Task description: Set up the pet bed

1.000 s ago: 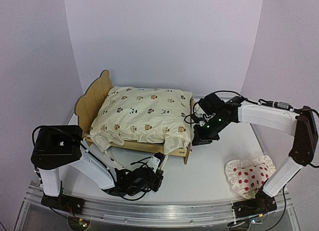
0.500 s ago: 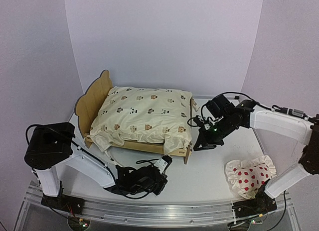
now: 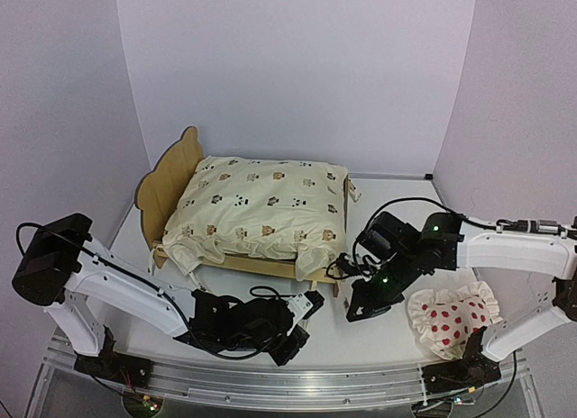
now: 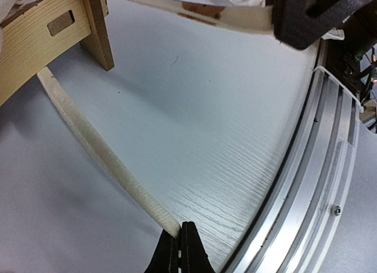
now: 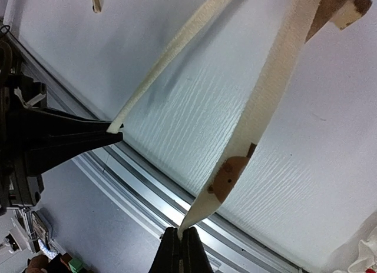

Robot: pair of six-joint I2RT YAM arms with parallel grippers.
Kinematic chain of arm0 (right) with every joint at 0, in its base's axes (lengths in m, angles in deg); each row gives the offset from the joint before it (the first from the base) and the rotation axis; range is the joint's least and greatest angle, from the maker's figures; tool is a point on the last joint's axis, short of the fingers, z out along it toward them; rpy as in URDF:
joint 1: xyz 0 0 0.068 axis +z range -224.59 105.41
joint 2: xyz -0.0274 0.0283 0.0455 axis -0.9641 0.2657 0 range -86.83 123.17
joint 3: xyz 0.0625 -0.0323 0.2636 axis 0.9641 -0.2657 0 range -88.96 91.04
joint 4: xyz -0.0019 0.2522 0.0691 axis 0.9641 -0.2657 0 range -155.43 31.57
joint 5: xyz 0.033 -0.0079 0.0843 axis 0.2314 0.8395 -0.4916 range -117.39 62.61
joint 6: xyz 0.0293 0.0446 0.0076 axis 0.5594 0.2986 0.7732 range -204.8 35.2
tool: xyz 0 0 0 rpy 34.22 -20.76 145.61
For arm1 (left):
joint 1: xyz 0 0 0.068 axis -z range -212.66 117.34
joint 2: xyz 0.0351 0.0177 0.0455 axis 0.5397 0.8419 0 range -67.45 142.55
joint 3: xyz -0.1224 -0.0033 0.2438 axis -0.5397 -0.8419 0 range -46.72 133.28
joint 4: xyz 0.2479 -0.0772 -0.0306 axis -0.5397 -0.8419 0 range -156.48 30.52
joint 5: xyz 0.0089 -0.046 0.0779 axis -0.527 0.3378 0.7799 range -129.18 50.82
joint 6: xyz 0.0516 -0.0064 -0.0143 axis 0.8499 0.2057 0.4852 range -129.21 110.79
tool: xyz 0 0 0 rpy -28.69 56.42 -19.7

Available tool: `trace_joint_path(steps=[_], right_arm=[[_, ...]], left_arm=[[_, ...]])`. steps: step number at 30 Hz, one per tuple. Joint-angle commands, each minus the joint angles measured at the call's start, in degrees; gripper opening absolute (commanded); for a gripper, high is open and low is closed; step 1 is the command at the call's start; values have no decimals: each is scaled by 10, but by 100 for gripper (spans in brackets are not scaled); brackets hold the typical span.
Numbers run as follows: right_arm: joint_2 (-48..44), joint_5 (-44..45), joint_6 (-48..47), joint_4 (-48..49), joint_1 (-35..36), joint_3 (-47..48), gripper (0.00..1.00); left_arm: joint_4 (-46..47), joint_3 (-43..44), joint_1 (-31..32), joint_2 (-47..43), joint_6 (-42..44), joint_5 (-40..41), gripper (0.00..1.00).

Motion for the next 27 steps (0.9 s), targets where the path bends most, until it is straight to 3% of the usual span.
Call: trace_joint_path(steps=[1, 7, 14, 21, 27], right_arm=[[-2, 37, 39, 37, 42, -25, 0], [39, 54, 69, 109, 86, -52, 0], [51, 91, 80, 124, 117, -25, 0], [25, 91, 52, 89, 172, 84, 0], [23, 148, 6, 15, 195, 198, 0]], left_arm=[[-35, 13, 19, -46, -23, -61, 0], [-58, 8, 36, -67, -50, -76, 0], [-80, 9, 55, -86, -71, -62, 0], [-99, 14, 61, -108, -83, -17, 0], [-135, 39, 62, -151, -71, 5, 0]])
